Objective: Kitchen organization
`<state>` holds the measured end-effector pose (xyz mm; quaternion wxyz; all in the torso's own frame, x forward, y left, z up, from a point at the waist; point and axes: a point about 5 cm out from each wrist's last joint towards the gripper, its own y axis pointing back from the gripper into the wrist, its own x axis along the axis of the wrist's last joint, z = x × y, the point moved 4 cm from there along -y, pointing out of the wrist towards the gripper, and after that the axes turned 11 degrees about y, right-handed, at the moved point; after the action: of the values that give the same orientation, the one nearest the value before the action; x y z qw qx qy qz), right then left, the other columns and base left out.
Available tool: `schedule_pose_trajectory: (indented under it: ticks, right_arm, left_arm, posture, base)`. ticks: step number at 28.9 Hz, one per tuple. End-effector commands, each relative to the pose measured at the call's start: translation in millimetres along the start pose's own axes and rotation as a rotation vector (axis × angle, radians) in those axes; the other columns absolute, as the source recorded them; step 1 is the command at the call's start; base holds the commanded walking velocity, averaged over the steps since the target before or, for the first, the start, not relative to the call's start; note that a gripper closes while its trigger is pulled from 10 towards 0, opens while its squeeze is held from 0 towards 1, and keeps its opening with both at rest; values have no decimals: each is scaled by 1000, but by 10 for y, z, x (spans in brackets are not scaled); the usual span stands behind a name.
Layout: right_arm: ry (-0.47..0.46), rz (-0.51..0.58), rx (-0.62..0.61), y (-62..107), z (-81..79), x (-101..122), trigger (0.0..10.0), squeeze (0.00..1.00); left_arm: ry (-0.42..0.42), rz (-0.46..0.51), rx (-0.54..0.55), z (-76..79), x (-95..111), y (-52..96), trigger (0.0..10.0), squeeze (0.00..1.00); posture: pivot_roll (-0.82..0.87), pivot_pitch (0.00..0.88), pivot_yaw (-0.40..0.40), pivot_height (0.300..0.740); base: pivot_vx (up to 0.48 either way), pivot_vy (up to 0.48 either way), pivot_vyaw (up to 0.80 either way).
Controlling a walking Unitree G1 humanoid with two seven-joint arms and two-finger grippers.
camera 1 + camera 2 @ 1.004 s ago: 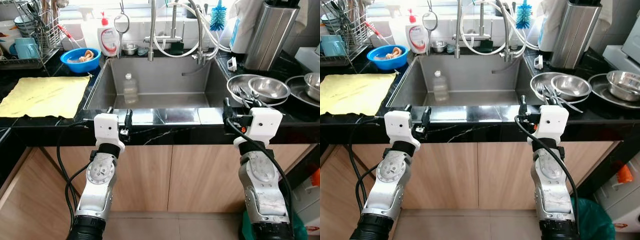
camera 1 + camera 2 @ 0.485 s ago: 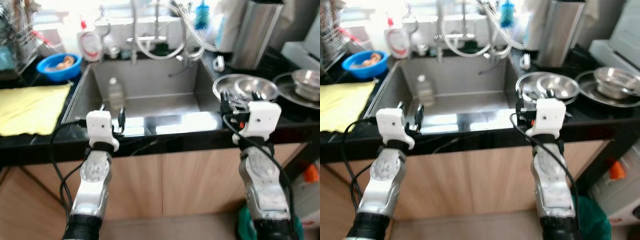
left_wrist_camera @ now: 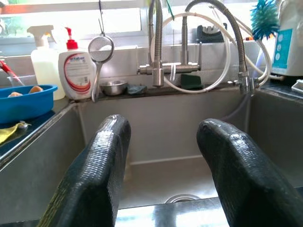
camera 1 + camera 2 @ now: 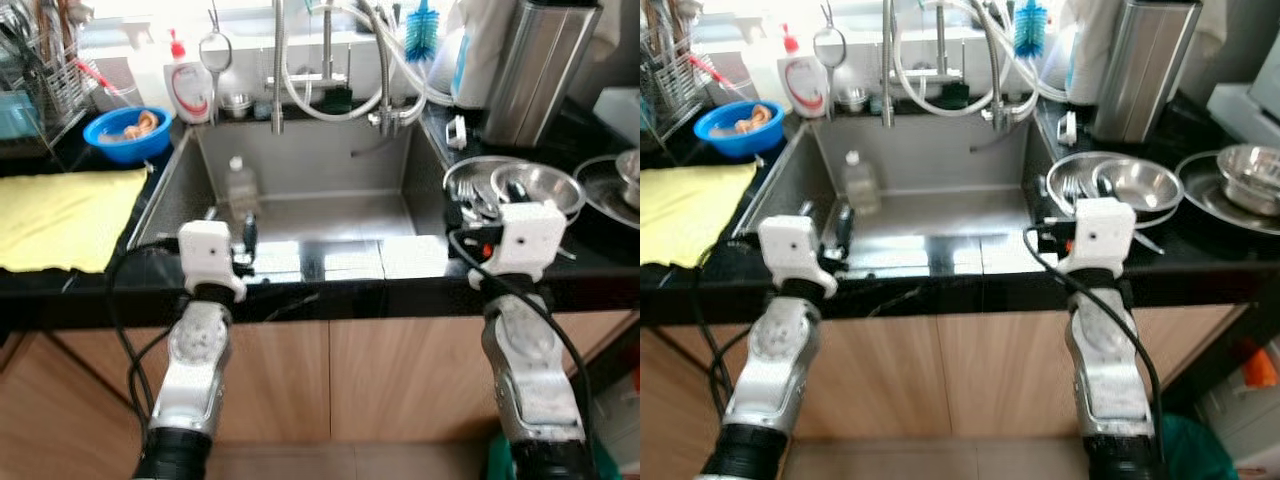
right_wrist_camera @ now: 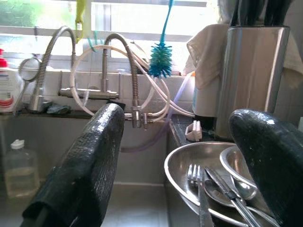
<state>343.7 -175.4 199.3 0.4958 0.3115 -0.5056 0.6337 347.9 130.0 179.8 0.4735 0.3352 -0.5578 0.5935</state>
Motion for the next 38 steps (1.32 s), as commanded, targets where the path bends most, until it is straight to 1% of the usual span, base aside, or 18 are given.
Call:
schedule_pose_trajectory:
  ticks: [1,7,11,17,23,28,34,38]
  right_arm:
    - [-15,31,4,-14,-15,88,10000,0]
    - [-19,19,20,-15,-48,47,10000,0]
    - [-38,19,19,-23,-76,53,10000,0]
    - [-41,12,30,-15,-117,24,10000,0]
    - [-43,23,31,-51,-106,60,10000,0]
    - [-44,28,26,-37,-97,81,10000,0]
    - [-42,37,37,63,-111,142,10000,0]
    - [-43,44,44,78,-123,174,10000,0]
  left_arm:
    - [5,15,12,-36,37,-7,10000,0]
    - [10,7,2,-16,18,-11,10000,0]
    - [9,3,2,-31,13,1,10000,0]
    - [10,2,6,-33,15,5,10000,0]
    - [9,-1,9,-37,5,16,10000,0]
    - [14,-4,21,-61,-10,26,10000,0]
    - [17,-12,22,-56,-36,45,10000,0]
    - [16,-12,23,-62,-36,50,10000,0]
  posture:
    - [-141,0,32,740]
    - [-137,0,30,740]
    - [-128,0,36,740]
    - [-118,0,27,740]
    - [-125,0,26,740]
    - [-134,0,32,740]
    - [-141,0,37,740]
    - [-146,0,39,740]
  base:
    - [0,0,0]
    - [263,0,0]
    - [324,0,0]
    - [306,0,0]
    - [289,0,0]
    - [0,0,0]
    - [0,0,0]
    - [0,0,0]
